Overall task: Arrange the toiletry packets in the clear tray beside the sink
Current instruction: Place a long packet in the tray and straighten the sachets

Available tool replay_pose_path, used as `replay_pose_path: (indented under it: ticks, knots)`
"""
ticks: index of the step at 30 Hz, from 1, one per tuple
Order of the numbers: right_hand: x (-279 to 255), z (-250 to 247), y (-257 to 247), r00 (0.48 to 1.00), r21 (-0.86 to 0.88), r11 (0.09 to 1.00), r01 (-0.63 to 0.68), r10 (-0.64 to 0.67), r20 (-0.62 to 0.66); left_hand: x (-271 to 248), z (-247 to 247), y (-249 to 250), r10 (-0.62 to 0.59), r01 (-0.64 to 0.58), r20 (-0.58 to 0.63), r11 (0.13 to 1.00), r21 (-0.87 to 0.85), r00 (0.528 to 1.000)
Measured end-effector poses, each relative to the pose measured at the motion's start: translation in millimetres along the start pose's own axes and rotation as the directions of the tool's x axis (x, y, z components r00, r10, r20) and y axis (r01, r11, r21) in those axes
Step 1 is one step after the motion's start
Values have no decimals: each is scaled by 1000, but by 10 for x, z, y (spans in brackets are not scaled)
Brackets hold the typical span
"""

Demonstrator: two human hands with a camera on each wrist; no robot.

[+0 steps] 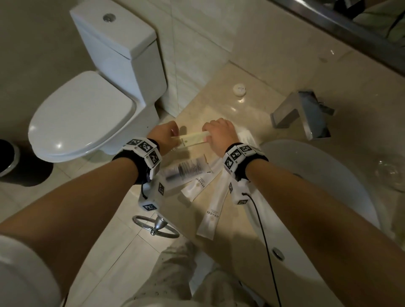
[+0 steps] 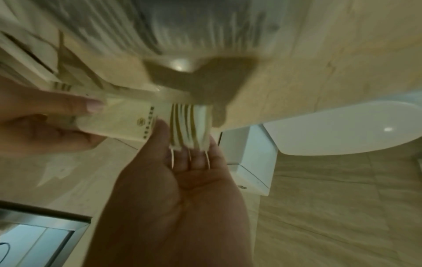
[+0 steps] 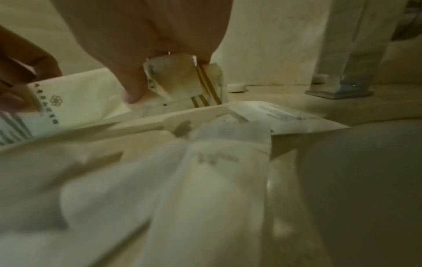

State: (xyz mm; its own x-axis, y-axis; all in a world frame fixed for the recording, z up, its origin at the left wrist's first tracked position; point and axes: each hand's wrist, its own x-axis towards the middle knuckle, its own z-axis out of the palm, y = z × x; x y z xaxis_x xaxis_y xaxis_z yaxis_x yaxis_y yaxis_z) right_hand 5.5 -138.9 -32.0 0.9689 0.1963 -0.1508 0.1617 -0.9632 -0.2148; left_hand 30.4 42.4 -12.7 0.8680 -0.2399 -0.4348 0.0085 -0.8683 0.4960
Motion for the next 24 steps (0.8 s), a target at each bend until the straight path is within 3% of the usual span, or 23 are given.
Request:
replay_pose_path:
  ticks: [6, 12, 19, 24]
  knots:
    - [-105, -509, 108, 991, 133, 985, -110, 120, -66, -9, -271, 308, 100, -128, -147, 972, -196, 984]
    - [-527, -1097, 443, 958, 281, 935, -214, 257, -125, -26, -381, 997, 201, -259, -235, 932, -254, 951]
    - [-1440, -1565, 1223, 851, 346, 865, -363, 460, -256, -195, -77, 2243, 455, -496, -207, 834, -242, 866]
    - [-2319, -1643, 1725, 777, 381, 814, -438, 556, -295, -388, 429, 2975, 554, -556, -94, 785, -271, 827]
